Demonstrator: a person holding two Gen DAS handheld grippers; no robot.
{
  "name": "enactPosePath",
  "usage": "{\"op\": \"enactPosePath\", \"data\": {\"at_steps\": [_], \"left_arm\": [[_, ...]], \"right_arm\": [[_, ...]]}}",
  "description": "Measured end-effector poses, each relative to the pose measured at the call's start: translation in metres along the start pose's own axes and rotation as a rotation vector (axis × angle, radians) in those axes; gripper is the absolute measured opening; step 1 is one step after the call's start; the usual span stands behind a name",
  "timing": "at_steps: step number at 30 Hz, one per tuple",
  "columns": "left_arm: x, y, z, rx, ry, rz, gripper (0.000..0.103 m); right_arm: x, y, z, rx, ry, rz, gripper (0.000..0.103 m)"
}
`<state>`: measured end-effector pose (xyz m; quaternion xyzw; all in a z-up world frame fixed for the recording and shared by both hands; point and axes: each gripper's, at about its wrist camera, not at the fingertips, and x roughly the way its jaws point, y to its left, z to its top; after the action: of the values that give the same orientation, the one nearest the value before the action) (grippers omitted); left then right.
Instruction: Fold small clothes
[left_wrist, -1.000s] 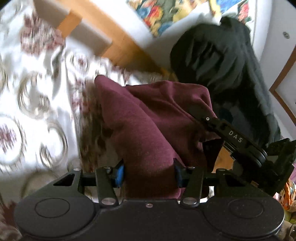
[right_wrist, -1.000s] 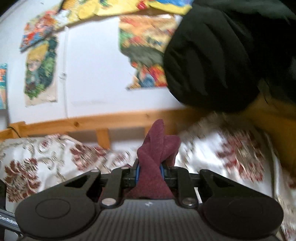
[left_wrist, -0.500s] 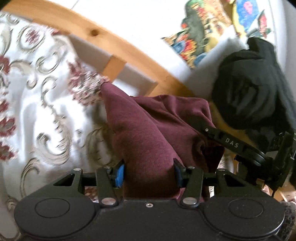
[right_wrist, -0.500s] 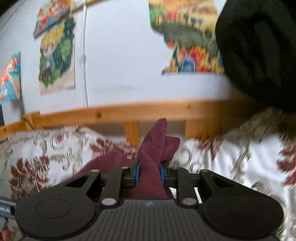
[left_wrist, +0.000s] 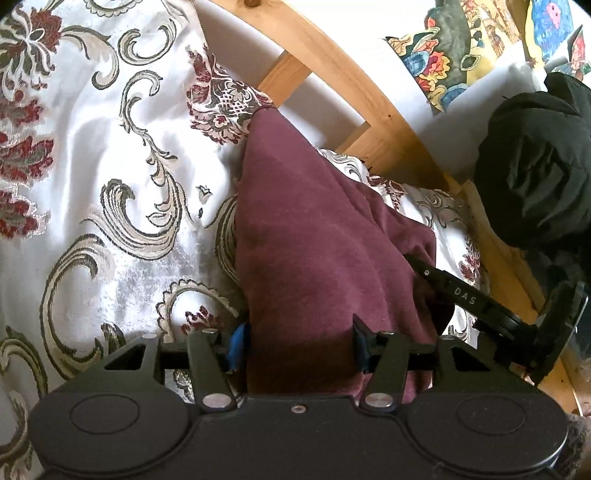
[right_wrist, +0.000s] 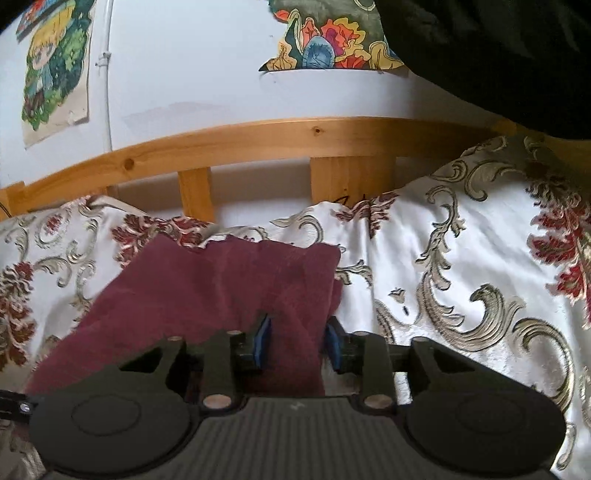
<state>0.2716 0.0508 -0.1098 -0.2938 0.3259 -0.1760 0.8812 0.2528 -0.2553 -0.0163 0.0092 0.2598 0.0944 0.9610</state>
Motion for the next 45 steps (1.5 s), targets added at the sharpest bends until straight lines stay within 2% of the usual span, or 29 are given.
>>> {"op": "enactPosePath", "data": {"at_steps": [4,7,9,13,18,25,30,40,45], "left_arm": [[0.004,-0.003,0.002,-0.012,0.021,0.012,0.065],[0.005,-0.005,0.003,-0.010,0.034,0.021,0.068],[0.006,-0.008,0.004,-0.001,0.042,0.031,0.073],[0.007,-0.014,0.003,0.012,0.058,0.047,0.085],[0.006,-0.030,0.002,0.071,0.068,0.108,0.096],[-0.015,-0.044,0.011,0.093,0.025,0.168,0.099],[-0.041,-0.065,0.016,0.149,-0.028,0.197,0.102],[-0.110,-0.114,0.016,0.287,-0.142,0.247,0.102],[-0.145,-0.128,0.006,0.341,-0.199,0.281,0.102]], "right_arm": [[0.000,-0.002,0.001,-0.003,0.001,-0.029,0.055],[-0.003,-0.004,0.001,0.029,-0.002,-0.044,0.061],[-0.007,-0.002,0.000,0.024,-0.008,-0.051,0.064],[-0.018,0.001,-0.004,0.013,-0.030,-0.078,0.087],[-0.036,0.004,-0.009,0.015,-0.051,-0.098,0.103],[-0.069,0.014,-0.013,-0.002,-0.090,-0.065,0.103],[-0.100,0.025,-0.010,-0.005,-0.141,-0.055,0.103],[-0.174,0.050,0.002,0.000,-0.267,-0.006,0.103],[-0.204,0.063,-0.001,-0.020,-0.273,0.017,0.103]]}}
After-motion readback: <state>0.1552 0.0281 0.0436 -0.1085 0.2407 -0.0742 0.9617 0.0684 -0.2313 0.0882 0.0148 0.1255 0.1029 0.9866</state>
